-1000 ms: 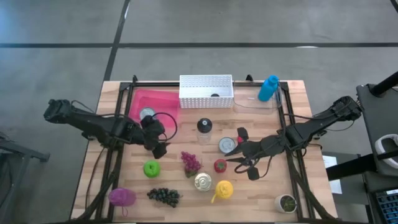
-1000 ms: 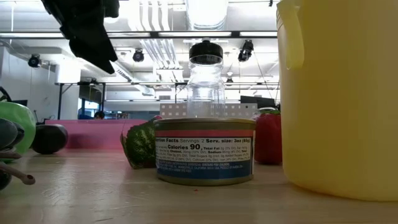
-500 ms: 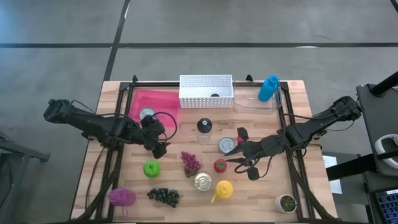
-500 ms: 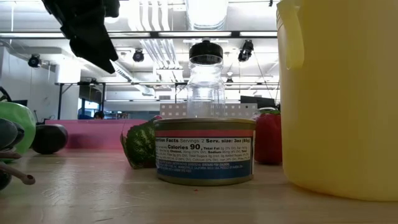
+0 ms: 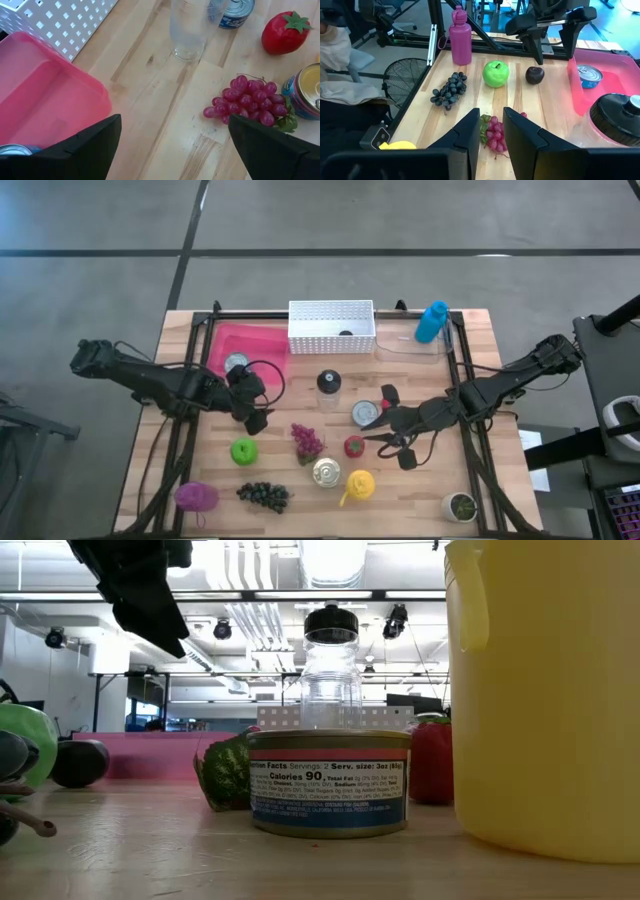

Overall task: Pick & Place Food Item
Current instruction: Put the yellow water bottle into the transparent bin

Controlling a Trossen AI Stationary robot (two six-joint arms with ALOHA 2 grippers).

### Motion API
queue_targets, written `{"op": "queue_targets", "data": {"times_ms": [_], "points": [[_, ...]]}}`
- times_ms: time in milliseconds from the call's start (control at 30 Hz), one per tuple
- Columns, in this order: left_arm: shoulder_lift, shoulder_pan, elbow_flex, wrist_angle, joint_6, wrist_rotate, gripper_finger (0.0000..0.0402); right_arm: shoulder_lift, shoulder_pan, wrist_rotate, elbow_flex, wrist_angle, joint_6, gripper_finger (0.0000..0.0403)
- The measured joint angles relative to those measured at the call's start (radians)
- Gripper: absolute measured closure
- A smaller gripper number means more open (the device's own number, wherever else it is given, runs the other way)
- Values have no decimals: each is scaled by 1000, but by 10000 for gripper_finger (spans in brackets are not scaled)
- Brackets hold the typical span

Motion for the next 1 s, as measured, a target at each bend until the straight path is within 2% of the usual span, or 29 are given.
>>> {"op": "queue_targets", "data": {"times_ms": [233,700,1000], "points": [[0,0,0,3,2,0,23,0,0,-5,0,-1,13,313],[0,0,-1,3,3,0,36,0,0,-9,0,-11,-33,160],[0,0,-1,2,3,0,28,0,0,-8,0,-11,-38,114]]}}
